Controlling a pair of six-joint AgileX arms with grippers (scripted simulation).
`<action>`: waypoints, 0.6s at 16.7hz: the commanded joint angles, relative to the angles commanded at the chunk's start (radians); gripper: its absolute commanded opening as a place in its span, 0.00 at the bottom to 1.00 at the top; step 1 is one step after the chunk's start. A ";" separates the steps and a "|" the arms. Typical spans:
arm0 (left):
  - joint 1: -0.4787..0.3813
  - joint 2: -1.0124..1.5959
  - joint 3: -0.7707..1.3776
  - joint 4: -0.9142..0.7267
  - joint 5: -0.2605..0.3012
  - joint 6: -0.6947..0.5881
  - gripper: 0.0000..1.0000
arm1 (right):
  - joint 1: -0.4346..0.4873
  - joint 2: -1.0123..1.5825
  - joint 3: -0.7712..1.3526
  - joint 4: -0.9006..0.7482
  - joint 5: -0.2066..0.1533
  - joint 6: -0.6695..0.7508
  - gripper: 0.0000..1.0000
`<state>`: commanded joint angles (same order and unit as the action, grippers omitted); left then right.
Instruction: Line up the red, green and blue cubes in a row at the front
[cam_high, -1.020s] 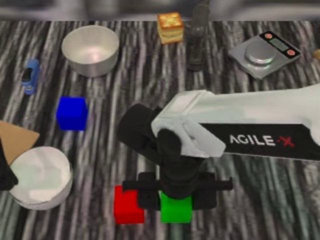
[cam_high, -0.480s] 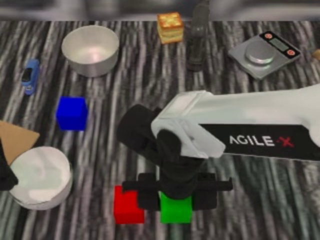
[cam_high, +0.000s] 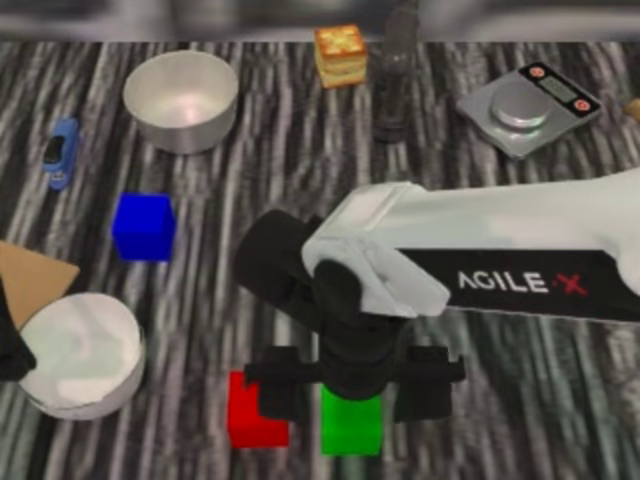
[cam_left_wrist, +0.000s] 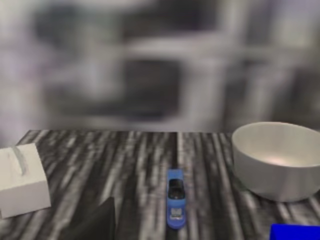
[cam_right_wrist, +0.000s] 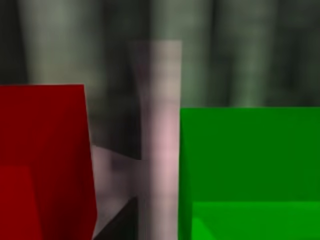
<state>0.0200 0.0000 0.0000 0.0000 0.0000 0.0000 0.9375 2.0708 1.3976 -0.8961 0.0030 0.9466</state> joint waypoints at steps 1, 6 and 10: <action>0.000 0.000 0.000 0.000 0.000 0.000 1.00 | 0.000 0.000 0.000 0.000 0.000 0.000 1.00; 0.000 0.000 0.000 0.000 0.000 0.000 1.00 | 0.000 0.000 0.000 0.000 0.000 0.000 1.00; 0.000 0.000 0.000 0.000 0.000 0.000 1.00 | 0.004 -0.012 0.034 -0.041 0.000 -0.001 1.00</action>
<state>0.0200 0.0000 0.0000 0.0000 0.0000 0.0000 0.9412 2.0583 1.4319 -0.9372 0.0031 0.9457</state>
